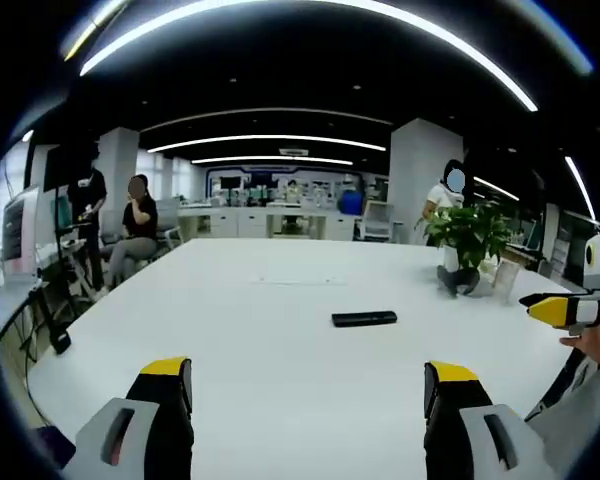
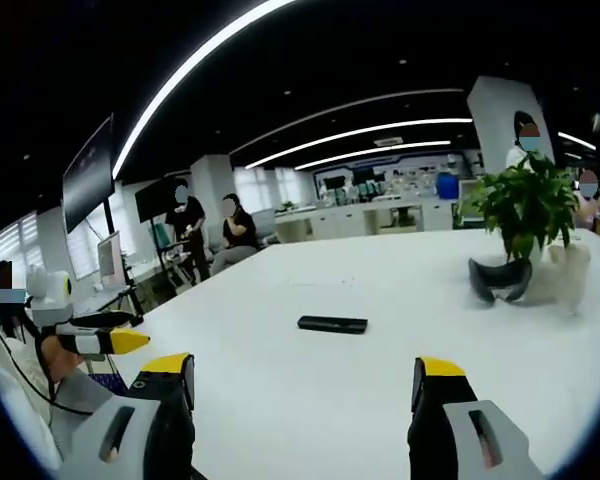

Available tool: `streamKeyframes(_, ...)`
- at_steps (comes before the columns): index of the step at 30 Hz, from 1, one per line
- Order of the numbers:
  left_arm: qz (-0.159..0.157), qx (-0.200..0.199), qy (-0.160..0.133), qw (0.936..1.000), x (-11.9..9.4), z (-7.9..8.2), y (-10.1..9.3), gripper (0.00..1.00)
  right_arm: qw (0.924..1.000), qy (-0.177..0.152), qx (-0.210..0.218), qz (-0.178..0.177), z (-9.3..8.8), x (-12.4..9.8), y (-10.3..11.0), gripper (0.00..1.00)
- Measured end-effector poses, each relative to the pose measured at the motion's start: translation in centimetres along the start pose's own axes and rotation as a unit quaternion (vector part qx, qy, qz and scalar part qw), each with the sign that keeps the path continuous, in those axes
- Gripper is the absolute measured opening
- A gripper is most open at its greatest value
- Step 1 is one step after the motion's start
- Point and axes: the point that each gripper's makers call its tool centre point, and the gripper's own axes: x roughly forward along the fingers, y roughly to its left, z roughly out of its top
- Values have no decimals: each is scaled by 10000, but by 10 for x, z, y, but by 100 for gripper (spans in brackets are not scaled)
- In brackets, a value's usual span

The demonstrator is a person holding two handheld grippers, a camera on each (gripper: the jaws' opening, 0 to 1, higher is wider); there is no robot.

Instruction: Press the specified remote control buttons in sequence, fully releasing each button before pressing the next.

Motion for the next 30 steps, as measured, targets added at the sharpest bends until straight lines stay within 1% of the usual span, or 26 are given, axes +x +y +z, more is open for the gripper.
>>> streamKeyframes(19,10,-17,-3,10000,0,0,1,99,10000,25,1,1,-1,0,1,89)
streamKeyframes(30,-5,10,66,10000,2,-3,2,99,10000,76,-26,23,-4,2,2,89)
